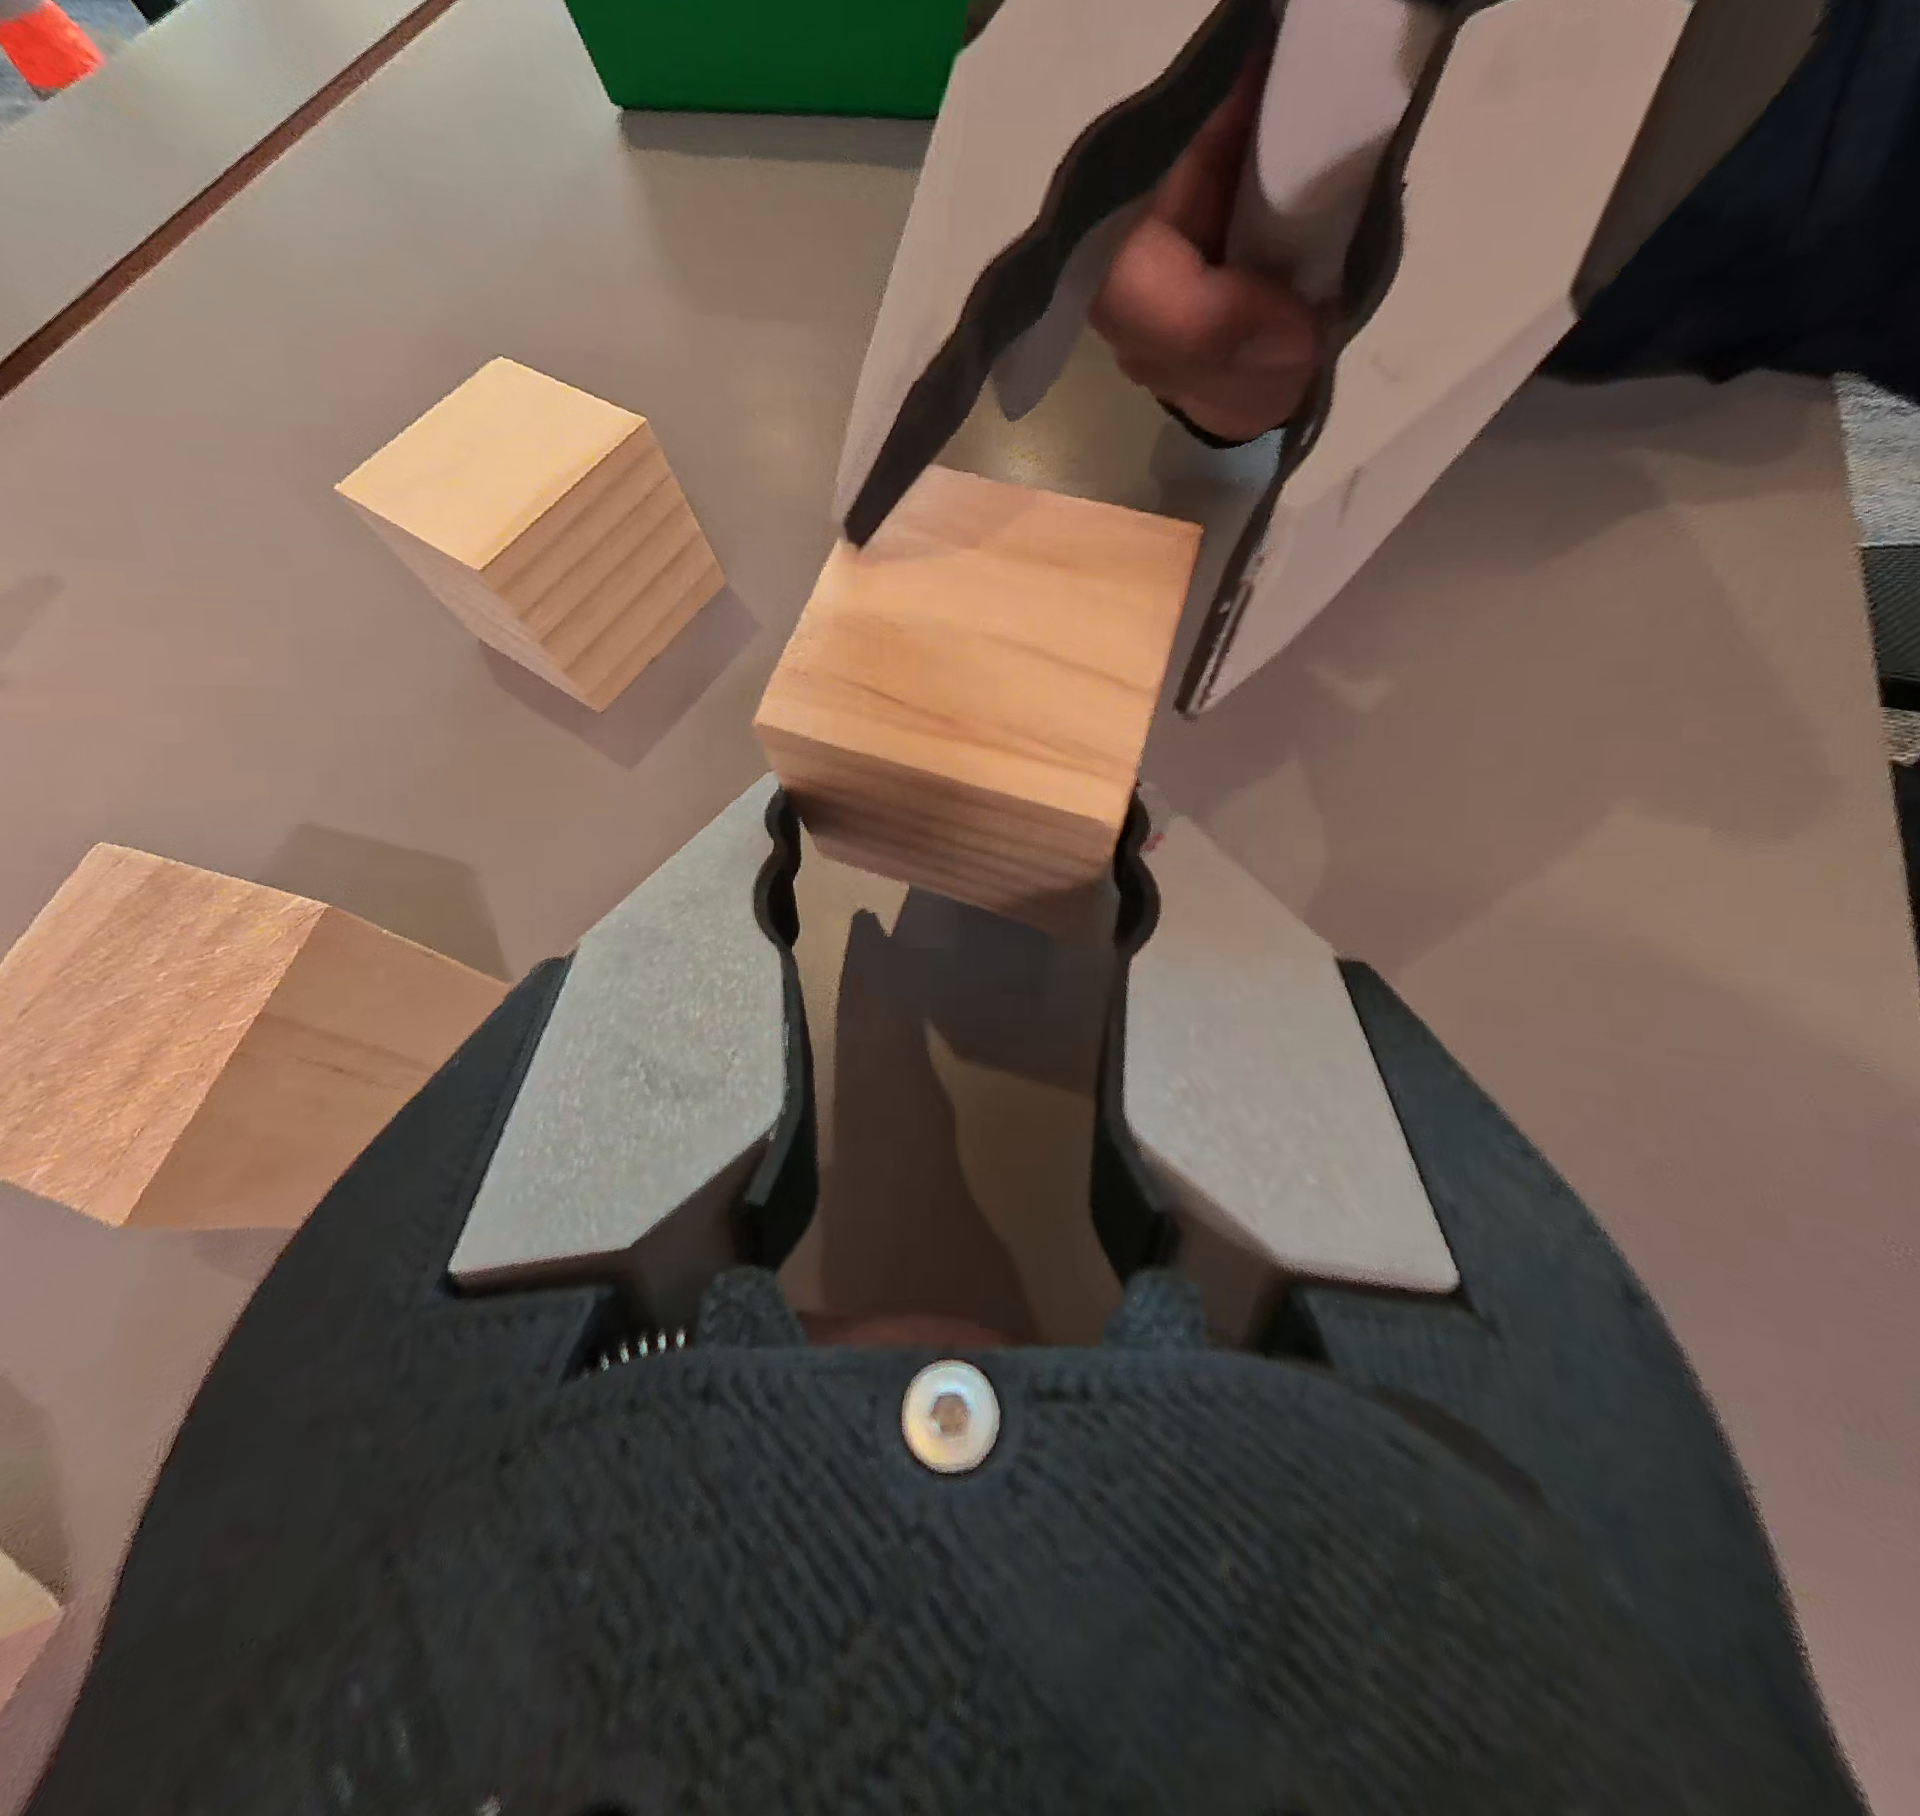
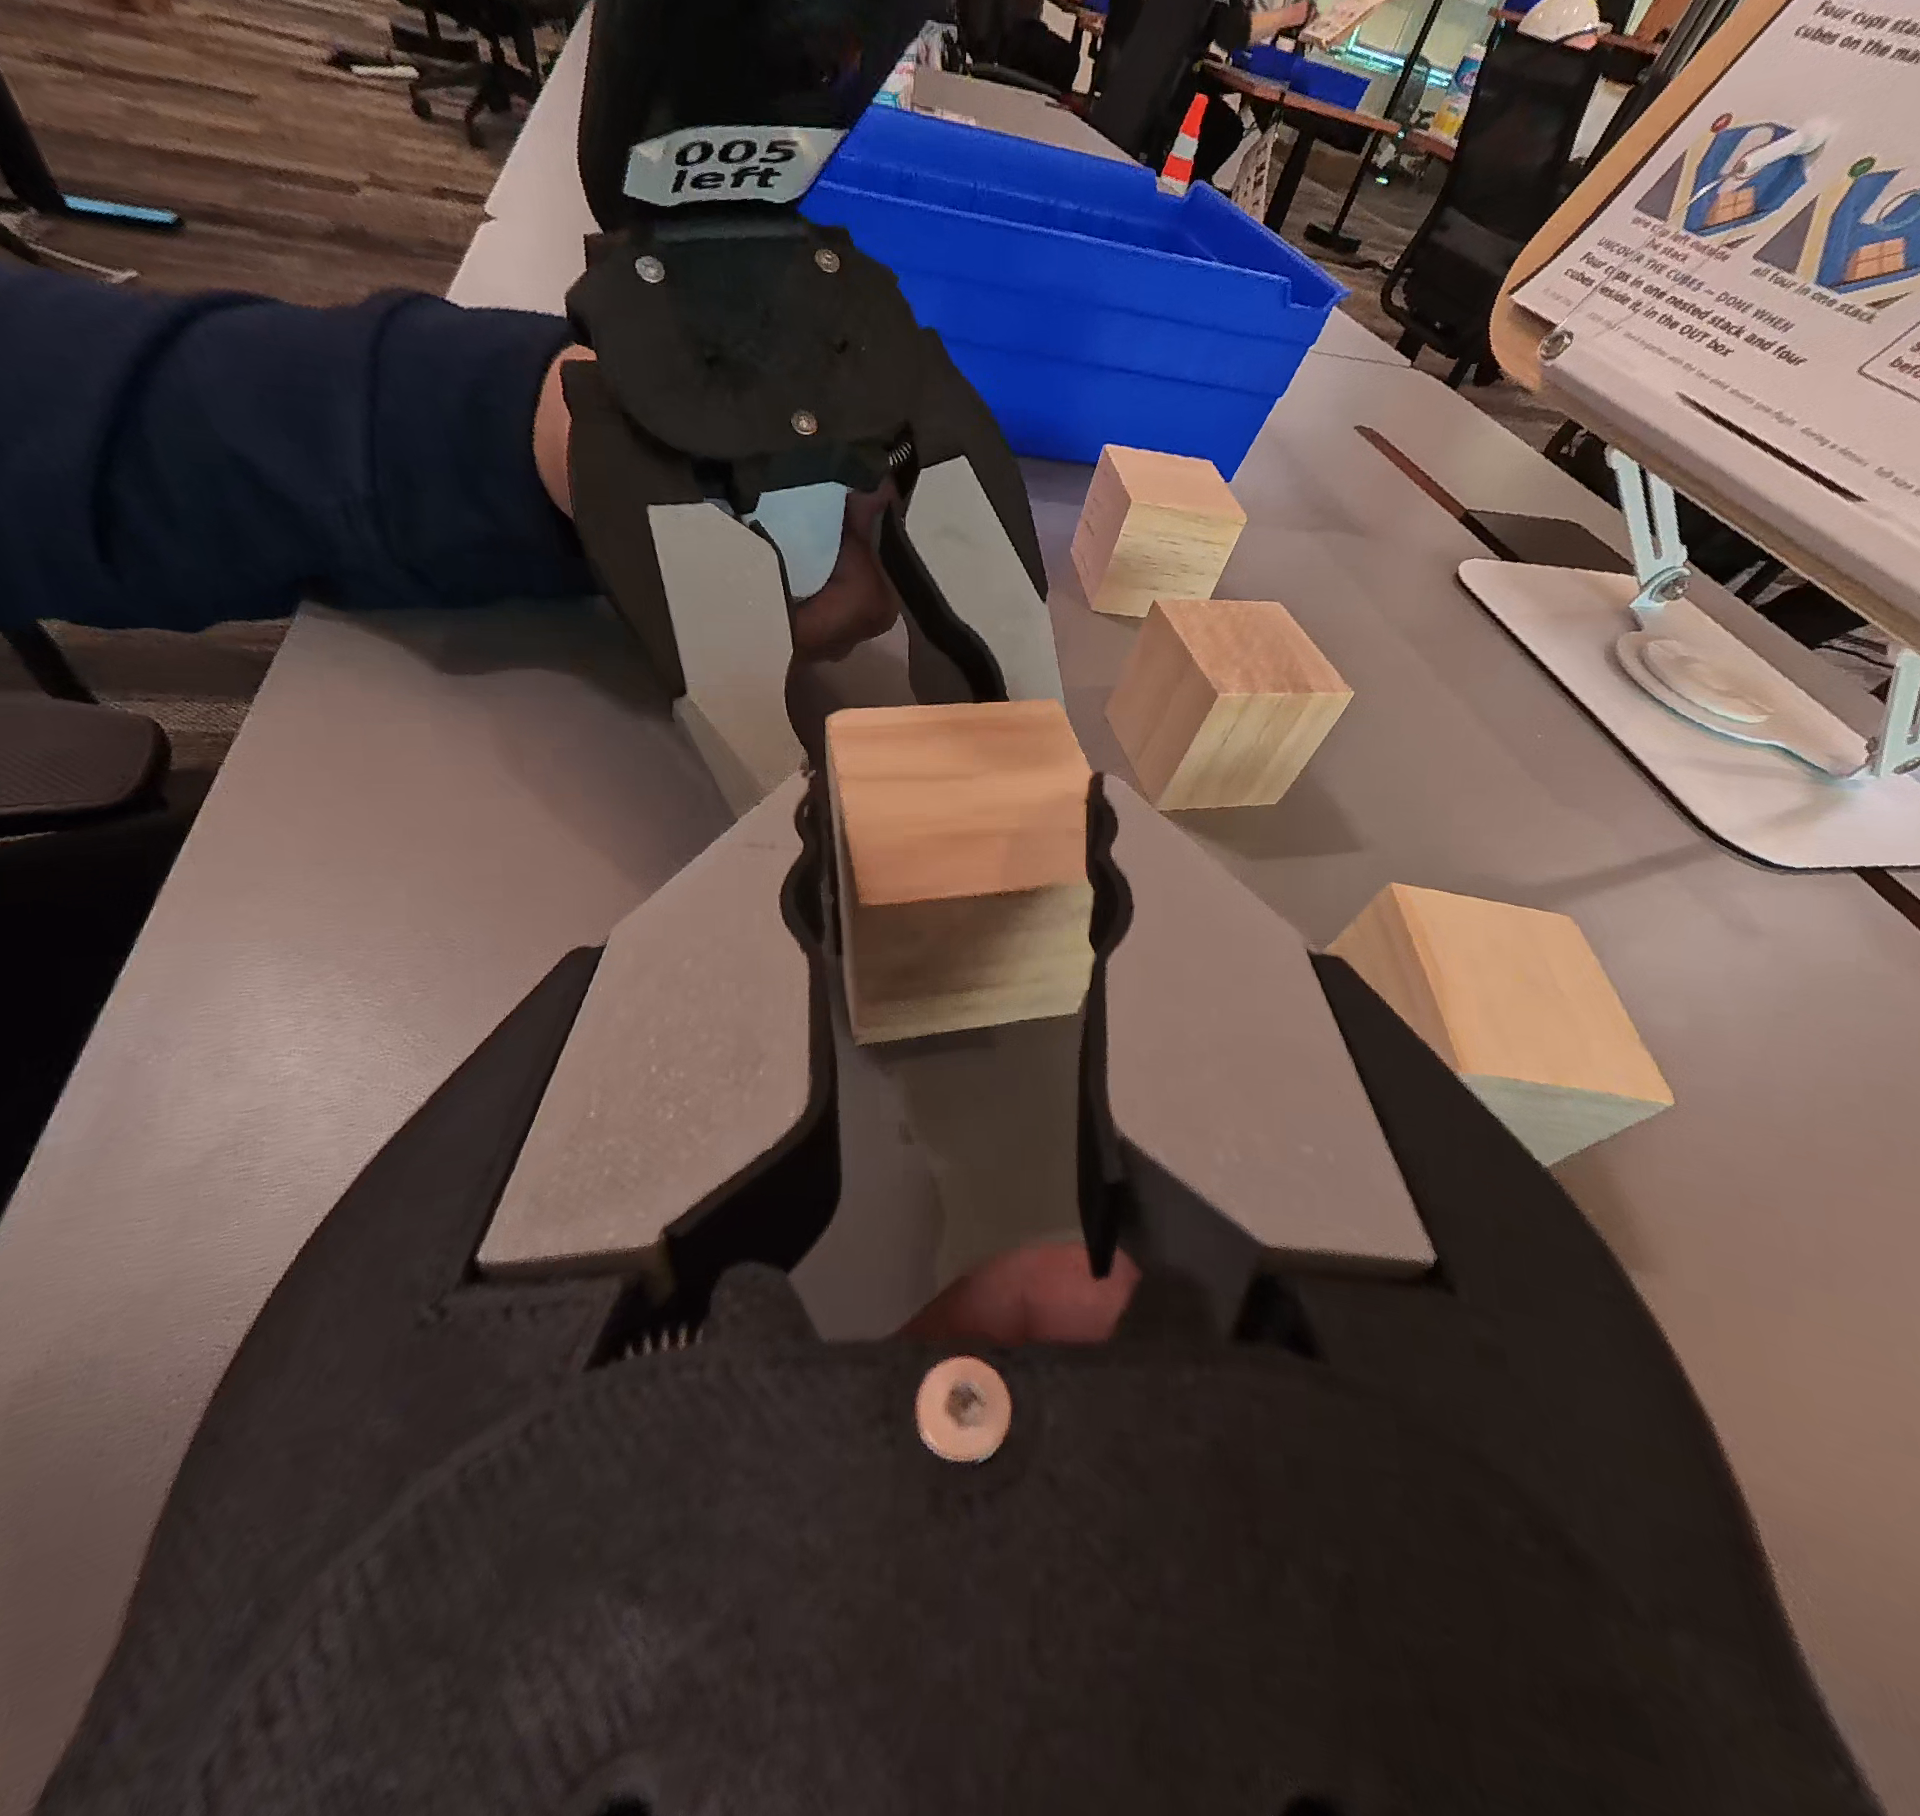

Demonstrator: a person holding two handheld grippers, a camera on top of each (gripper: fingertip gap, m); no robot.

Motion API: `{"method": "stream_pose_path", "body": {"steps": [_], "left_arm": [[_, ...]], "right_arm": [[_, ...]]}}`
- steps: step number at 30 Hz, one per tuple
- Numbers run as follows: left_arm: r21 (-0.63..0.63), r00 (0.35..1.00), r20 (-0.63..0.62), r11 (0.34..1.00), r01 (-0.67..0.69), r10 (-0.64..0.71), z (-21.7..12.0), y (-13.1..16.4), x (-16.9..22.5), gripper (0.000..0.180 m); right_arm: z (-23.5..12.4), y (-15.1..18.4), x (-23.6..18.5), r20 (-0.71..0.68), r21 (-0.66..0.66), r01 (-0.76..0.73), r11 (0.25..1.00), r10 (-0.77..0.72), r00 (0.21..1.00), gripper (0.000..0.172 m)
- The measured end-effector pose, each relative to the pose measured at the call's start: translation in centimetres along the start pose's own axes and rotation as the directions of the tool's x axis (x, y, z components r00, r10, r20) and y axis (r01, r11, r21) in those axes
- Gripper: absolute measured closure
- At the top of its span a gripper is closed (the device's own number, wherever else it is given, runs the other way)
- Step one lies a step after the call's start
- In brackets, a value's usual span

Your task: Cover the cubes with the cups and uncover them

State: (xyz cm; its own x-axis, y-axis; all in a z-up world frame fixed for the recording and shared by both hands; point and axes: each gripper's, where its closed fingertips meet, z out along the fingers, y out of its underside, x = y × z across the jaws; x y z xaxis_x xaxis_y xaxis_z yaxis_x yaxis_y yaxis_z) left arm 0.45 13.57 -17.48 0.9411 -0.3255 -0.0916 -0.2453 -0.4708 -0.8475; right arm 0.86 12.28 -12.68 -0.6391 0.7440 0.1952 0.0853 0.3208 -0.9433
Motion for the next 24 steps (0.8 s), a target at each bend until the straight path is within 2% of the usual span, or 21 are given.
{"method": "stream_pose_path", "body": {"steps": [3, 6, 10, 11, 13, 15, 16, 19, 24], "left_arm": [[0.004, 1.000, -0.026, 1.000, -0.015, 0.015, 0.1, -0.1, 0.7, 0.121], [0.030, 0.999, -0.043, 1.000, 0.008, -0.007, 0.0, -0.6, 0.8, 0.122], [0.076, 0.996, -0.089, 0.997, -0.004, 0.011, -0.4, -1.2, 1.6, 0.123], [0.084, 0.996, -0.093, 0.996, -0.007, 0.014, -0.4, -1.4, 1.8, 0.123], [0.090, 0.993, -0.119, 0.996, -0.014, 0.025, -0.3, -1.6, 2.4, 0.123], [0.071, 0.993, -0.115, 0.997, -0.021, 0.029, 0.0, -1.3, 2.5, 0.123], [0.060, 0.994, -0.107, 0.998, -0.016, 0.022, 0.1, -1.2, 2.3, 0.123], [0.054, 0.996, -0.090, 0.998, -0.012, 0.017, 0.1, -1.1, 2.0, 0.123], [0.053, 0.998, -0.066, 0.998, -0.020, 0.024, 0.0, -1.0, 1.6, 0.123]], "right_arm": [[0.3, 0.2, -0.6, 0.019, -0.004, 0.006, 1.000, -0.006, 1.000, 0.119], [0.6, 0.3, -1.2, 0.032, -0.008, 0.025, 1.000, -0.025, 0.999, 0.104], [0.6, -0.1, -0.9, 0.030, 0.005, 0.000, 1.000, -0.001, 1.000, 0.105], [0.5, -0.3, -0.5, 0.016, 0.016, -0.016, 1.000, 0.016, 1.000, 0.112], [0.3, -0.4, -0.2, 0.008, 0.025, -0.023, 0.999, 0.022, 1.000, 0.115], [0.3, -0.2, -0.8, 0.037, 0.013, -0.010, 1.000, 0.010, 0.999, 0.147], [0.5, 0.1, -1.0, 0.039, -0.002, 0.006, 1.000, -0.006, 0.999, 0.150], [0.9, 1.0, -0.6, 0.009, -0.044, 0.023, 0.999, -0.023, 1.000, 0.132], [0.5, 1.0, 0.3, 0.000, -0.032, -0.030, 0.999, 0.030, 1.000, 0.128]]}}
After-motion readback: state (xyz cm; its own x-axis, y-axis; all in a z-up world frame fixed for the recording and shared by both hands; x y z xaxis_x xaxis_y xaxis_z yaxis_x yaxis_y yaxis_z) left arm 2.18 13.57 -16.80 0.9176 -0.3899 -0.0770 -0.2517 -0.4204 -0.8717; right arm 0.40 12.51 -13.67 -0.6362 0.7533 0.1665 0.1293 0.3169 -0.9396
